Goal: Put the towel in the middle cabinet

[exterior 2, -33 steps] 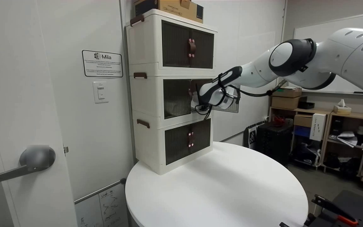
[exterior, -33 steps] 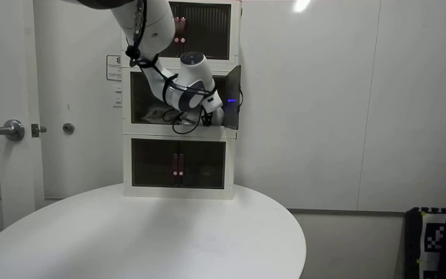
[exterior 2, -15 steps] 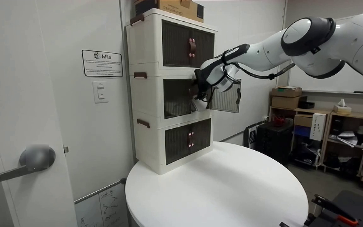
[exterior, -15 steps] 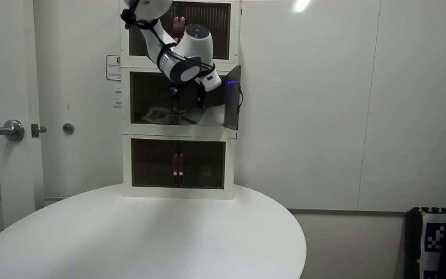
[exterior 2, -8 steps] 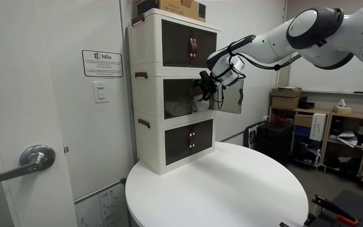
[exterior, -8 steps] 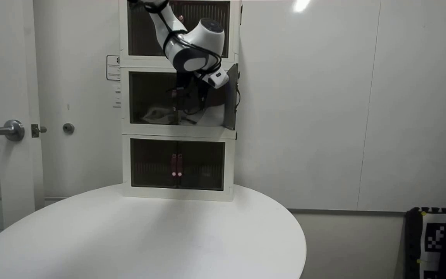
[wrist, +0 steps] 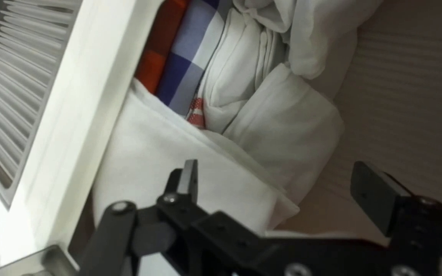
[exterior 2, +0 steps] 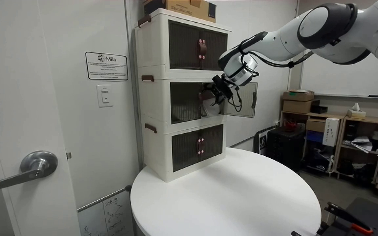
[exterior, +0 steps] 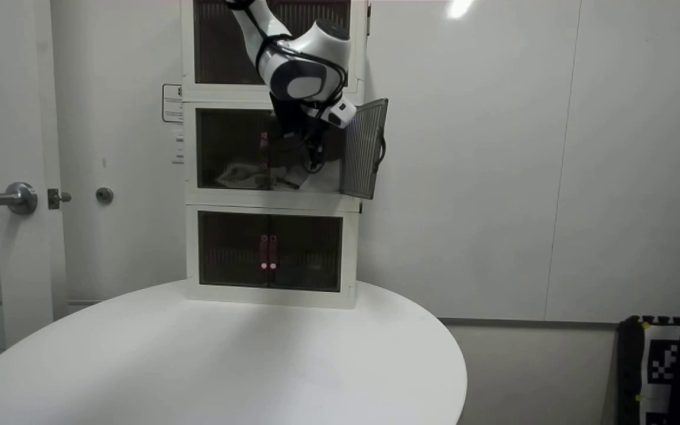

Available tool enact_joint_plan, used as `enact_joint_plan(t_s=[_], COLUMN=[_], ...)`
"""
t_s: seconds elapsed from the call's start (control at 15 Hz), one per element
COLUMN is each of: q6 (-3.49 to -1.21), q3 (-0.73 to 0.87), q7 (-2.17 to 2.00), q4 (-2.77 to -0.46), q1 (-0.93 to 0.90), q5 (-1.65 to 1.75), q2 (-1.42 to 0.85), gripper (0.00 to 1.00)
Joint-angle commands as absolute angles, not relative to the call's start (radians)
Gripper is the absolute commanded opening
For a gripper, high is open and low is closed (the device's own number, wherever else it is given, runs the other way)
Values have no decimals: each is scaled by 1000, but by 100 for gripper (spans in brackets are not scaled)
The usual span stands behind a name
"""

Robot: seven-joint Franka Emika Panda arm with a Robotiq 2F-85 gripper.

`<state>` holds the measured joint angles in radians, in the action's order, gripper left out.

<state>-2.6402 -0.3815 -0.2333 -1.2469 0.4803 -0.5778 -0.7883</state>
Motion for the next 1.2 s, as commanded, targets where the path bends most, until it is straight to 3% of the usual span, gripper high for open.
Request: enact_joint_plan(t_s=[0.0,0.33,0.6,1.13], q6=[-2695,-3004,-3105,-3299], q3=[-326,-394,-428,-690], q7=[-54,99,141,241], q4=[-1341,-1495,-1576,-1529], q1=[441,407,402,605], q5=[-629,-636,-625,-634], q2=[-738,-776,-784,-761], gripper=[100,100,100,100])
